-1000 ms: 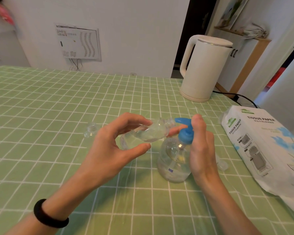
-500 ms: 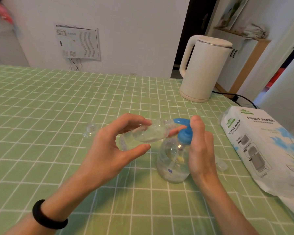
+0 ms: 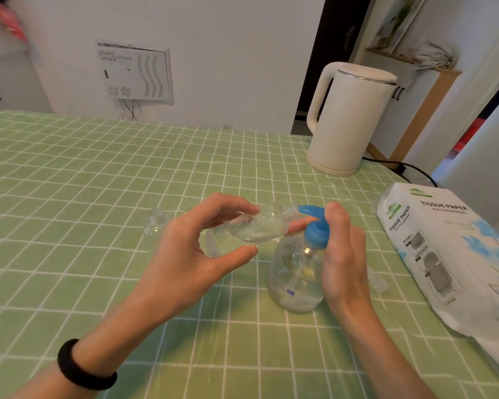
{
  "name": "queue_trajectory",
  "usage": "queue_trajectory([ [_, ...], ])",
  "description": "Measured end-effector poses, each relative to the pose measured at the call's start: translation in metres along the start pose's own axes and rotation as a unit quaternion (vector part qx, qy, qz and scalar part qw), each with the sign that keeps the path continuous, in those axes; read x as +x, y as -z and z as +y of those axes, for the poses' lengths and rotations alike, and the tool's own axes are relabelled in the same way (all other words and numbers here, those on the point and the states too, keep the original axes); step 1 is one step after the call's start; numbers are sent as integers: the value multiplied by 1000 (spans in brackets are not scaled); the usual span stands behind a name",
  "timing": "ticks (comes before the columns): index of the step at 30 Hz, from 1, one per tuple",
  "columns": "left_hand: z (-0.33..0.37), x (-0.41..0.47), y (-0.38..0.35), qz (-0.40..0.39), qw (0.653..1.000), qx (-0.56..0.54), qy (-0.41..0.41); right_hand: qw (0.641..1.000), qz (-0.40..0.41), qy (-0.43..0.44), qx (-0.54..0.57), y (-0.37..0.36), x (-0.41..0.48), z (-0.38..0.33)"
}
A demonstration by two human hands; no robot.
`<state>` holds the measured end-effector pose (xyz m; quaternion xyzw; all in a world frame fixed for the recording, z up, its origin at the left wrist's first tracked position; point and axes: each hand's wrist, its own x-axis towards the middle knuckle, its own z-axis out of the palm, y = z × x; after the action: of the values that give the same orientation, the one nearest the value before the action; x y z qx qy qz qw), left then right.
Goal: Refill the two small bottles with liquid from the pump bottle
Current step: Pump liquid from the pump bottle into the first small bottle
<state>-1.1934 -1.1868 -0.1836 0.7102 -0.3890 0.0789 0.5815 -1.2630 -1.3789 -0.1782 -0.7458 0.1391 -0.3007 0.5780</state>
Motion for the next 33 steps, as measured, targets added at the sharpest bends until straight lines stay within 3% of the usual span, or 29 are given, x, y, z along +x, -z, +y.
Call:
queue_trajectory([
  [33,1,-1,-2,-5,1000,0,1,999,-10,35,14,1,0,2],
])
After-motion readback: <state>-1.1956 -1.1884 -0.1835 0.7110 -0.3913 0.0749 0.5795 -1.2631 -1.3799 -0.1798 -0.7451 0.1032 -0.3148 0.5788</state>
